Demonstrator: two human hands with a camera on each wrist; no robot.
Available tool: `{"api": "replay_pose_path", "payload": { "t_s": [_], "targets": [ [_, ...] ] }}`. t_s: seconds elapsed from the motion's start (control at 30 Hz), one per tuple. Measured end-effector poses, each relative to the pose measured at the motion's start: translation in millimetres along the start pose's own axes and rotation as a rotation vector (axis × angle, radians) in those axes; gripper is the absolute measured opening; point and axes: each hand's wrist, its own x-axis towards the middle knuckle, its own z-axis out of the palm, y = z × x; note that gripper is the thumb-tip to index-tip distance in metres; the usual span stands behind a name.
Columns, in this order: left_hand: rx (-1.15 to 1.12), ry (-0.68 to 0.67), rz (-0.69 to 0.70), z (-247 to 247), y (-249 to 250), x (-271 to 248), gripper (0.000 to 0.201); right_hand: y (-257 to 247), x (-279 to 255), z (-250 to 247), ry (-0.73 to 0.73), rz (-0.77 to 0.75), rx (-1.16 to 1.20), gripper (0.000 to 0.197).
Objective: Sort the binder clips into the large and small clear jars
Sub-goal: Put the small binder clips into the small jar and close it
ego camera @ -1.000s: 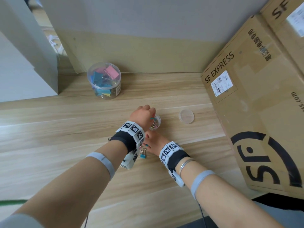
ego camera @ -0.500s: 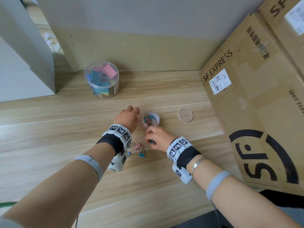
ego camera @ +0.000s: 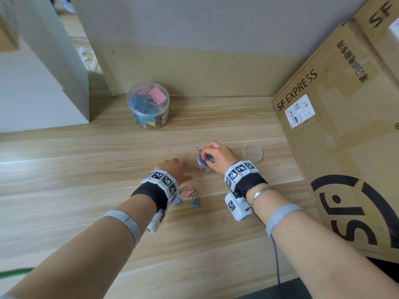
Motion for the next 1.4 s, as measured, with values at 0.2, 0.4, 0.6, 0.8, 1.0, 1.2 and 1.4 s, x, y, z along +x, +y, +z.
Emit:
{"api": "replay_pose_path", "payload": {
  "t_s": [0.2, 0.4, 0.6, 0.8, 1.0, 1.2, 1.4],
  "targets": [
    [0.11, -0.097, 0.04, 9, -1, -8, 0.073, -4, -11, 6, 0.057, -0.131, -0.006, 0.005],
    [0.189, -0.187, 0.057, 10, 0, -18, 0.075, -27, -27, 35, -0.378, -0.135, -0.213, 0.051],
    [0.176, -0.139, 0.071, 22, 1, -21, 0.07, -28, -37, 63, -0.393, -0.12, -0.281, 0.079],
    [0.194, -0.12, 0.103, 25, 13, -19, 0.046, -22, -43, 64, -0.284, -0.141, -0.207, 0.025],
    [0.224, -0.092, 0.166, 27, 18, -17, 0.033, -11, -46, 57, -0.25, -0.072, -0.195, 0.019],
    [0.178, -0.107, 0.2, 22, 18, -16, 0.026, -4, -53, 42, -0.137, -0.067, -0.062, 0.014],
    [0.056, -0.03, 0.172, 26, 17, -18, 0.027, -2, -39, 14, 0.245, -0.077, 0.101, 0.006]
  ]
}}
